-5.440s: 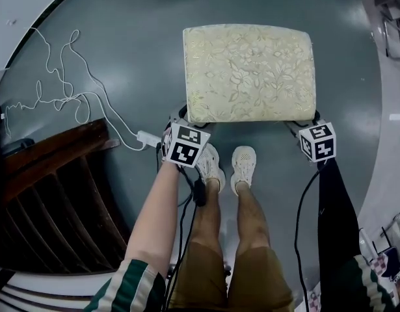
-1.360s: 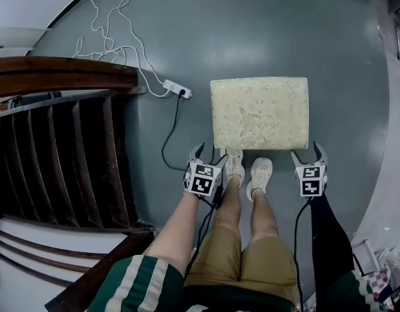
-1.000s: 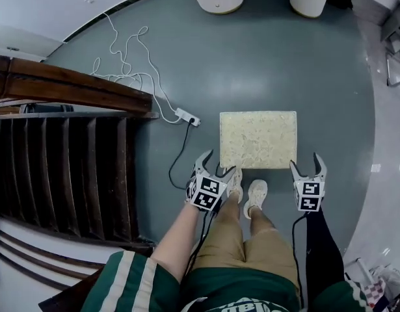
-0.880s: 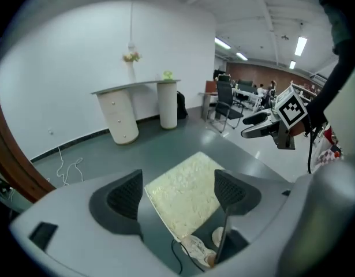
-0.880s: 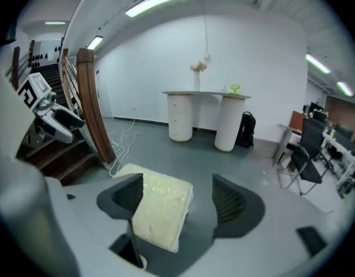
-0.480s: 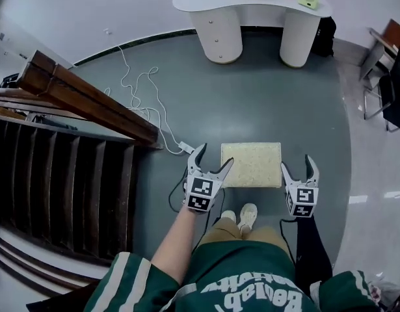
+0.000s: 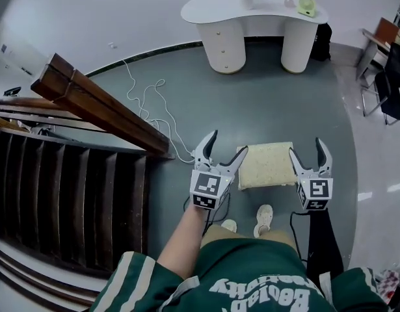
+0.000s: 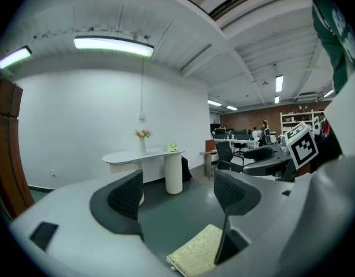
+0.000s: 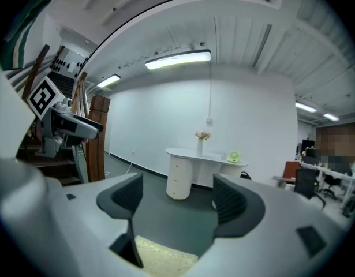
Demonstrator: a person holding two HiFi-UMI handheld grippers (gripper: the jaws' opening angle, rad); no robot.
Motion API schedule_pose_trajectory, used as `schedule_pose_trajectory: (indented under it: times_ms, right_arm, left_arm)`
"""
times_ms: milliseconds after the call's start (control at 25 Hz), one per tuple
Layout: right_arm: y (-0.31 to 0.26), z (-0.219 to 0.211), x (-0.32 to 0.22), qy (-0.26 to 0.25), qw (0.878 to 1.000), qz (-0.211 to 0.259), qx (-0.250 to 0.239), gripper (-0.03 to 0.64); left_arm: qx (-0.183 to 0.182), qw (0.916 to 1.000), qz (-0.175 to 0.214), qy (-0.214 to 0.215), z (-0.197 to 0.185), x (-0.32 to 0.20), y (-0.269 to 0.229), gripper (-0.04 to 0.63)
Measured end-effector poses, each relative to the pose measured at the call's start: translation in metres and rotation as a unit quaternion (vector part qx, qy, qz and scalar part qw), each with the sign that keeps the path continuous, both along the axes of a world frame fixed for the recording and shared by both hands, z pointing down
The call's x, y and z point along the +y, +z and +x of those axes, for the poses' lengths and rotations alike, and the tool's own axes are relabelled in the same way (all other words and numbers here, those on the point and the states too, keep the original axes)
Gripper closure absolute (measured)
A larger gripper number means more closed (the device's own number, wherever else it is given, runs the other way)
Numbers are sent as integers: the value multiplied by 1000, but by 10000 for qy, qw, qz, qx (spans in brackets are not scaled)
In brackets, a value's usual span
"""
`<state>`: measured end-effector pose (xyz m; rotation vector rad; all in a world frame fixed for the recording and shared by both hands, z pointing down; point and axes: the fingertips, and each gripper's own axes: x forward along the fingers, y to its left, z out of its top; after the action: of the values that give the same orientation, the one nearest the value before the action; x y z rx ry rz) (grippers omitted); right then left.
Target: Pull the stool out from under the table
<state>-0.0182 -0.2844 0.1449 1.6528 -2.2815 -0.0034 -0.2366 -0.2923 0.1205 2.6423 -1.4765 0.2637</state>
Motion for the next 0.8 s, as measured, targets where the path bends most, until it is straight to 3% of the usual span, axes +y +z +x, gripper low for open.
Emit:
schedule_pose_trajectory:
  times_ms: [280, 480, 800]
  right_arm:
    - [-53, -47, 45, 552, 9971, 470, -210, 222]
    - [-86, -91, 87, 468, 9957, 749, -273, 235]
    - [-102, -113, 137, 623, 9950, 759, 185, 269]
  left_arm:
    - [211, 9987, 352, 314, -48, 25, -45, 206]
    - [400, 9940, 748, 689, -63, 62, -80, 207]
    - [434, 9904, 911, 946, -76, 99, -102, 209]
